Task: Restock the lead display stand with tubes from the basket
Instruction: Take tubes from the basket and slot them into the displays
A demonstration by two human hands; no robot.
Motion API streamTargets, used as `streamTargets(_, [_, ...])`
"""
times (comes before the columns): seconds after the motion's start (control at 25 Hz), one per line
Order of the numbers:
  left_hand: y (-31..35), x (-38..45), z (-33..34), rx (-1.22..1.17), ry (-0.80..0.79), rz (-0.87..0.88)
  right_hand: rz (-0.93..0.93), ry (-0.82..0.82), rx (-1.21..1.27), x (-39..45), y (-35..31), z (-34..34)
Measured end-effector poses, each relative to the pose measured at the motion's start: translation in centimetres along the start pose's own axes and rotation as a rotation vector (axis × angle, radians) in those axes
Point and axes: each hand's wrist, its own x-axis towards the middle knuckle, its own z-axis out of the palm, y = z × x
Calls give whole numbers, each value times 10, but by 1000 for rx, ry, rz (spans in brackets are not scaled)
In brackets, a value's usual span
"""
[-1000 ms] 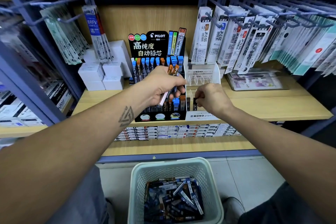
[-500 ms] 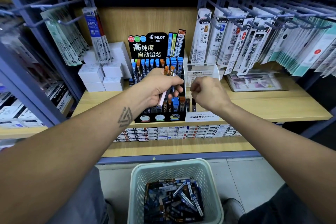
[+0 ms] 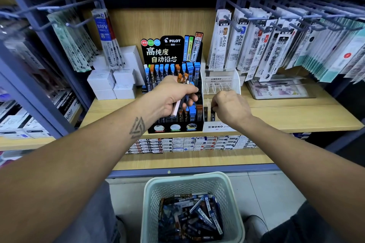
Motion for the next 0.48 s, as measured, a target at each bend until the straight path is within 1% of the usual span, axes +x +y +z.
streamTargets(0.2, [0, -2, 1, -14, -4, -8, -13, 24, -21, -2, -3, -5])
streamTargets(0.24, [0, -2, 0, -23, -1, -6, -4, 30, 23, -2, -6, -10])
streamTargets(0.28, [0, -1, -1, -35, 2, -5, 13, 27, 145, -2, -11, -16])
streamTargets(0.32, [0, -1, -1, -49, 6, -4, 43, -4, 383, -2, -18, -22])
streamTargets(0.36, [1, -1, -2, -64, 10, -1, 87, -98, 732, -4, -26, -30])
streamTargets(0.4, [1, 0, -2, -81, 19, 3, 121, -245, 1108, -8, -34, -38])
streamTargets(0.44, [1, 0, -3, -103, 27, 5, 137, -395, 1401, -13, -41, -42])
streamTargets(0.48, [1, 0, -3, -127, 35, 6, 141, -504, 1585, -16, -44, -44])
